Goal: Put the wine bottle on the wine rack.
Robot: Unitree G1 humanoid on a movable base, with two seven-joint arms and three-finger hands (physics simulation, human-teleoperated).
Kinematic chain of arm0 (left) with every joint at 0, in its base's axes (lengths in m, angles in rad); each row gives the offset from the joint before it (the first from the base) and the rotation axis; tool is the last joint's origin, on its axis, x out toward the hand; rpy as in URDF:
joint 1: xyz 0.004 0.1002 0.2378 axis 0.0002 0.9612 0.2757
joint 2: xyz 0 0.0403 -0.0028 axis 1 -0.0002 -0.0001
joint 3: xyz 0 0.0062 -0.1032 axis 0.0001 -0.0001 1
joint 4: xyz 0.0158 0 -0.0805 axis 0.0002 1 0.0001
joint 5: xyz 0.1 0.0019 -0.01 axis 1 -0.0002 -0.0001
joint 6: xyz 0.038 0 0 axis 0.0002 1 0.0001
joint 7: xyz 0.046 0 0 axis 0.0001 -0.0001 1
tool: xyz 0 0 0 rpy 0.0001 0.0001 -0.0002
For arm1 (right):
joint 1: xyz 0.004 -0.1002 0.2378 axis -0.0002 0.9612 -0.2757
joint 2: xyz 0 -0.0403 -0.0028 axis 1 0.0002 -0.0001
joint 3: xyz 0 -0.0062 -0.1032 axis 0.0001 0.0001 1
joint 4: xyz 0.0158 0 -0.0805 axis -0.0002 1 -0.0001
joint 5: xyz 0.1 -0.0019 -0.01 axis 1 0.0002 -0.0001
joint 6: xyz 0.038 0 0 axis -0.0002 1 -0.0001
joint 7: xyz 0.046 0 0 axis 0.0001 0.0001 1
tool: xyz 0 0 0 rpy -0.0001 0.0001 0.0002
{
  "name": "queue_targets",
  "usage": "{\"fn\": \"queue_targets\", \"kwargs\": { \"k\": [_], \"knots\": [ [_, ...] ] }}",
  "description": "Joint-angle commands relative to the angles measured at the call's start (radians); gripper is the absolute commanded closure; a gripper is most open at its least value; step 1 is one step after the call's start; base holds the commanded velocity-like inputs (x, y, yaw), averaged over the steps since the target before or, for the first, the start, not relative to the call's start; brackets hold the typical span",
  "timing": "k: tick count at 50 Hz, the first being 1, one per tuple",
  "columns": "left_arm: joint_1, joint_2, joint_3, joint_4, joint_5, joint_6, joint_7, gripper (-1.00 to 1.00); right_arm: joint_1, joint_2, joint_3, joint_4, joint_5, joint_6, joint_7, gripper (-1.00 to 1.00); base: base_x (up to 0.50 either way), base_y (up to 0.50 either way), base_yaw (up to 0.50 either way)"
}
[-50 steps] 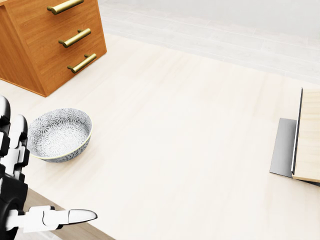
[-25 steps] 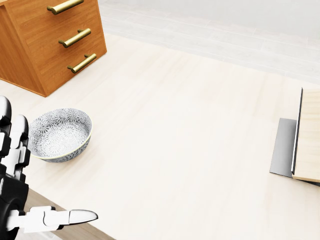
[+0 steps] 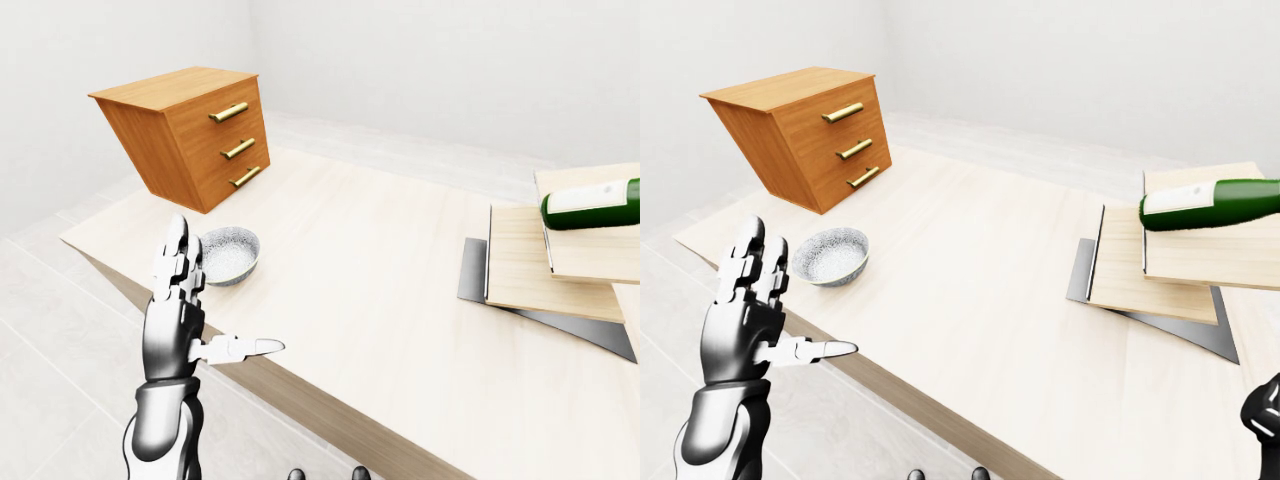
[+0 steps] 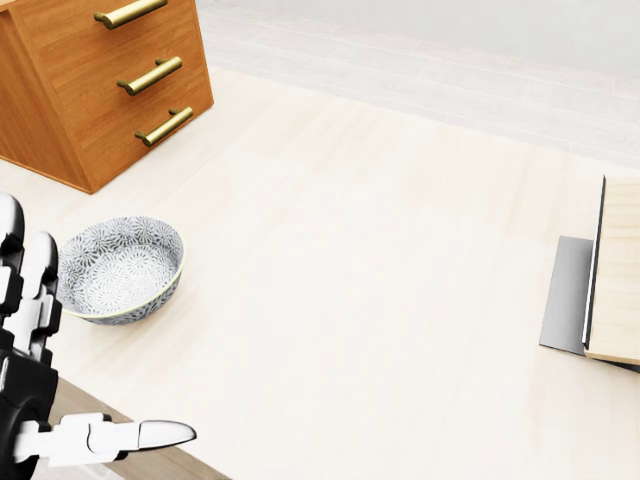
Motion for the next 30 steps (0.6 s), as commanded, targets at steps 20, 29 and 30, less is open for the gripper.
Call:
{"fn": "queue_targets", "kwargs": {
  "k": [20,29,30],
  "knots": [
    [0.002,-0.001,-0.005,0.012,0.002,0.0,0.002,-1.0,0.147,-0.029,0.066,0.051,-0.045,0.0,-0.023,1.0,0.0,0.0,0.0],
    [0.004,-0.001,-0.005,0.01,0.001,0.0,0.003,-1.0,0.149,-0.022,0.072,0.046,-0.052,0.0,-0.025,1.0,0.0,0.0,0.0],
    [0.004,-0.001,-0.005,0.009,0.001,0.0,0.003,-1.0,0.149,-0.023,0.072,0.047,-0.052,0.0,-0.025,1.0,0.0,0.0,0.0]
  ]
}}
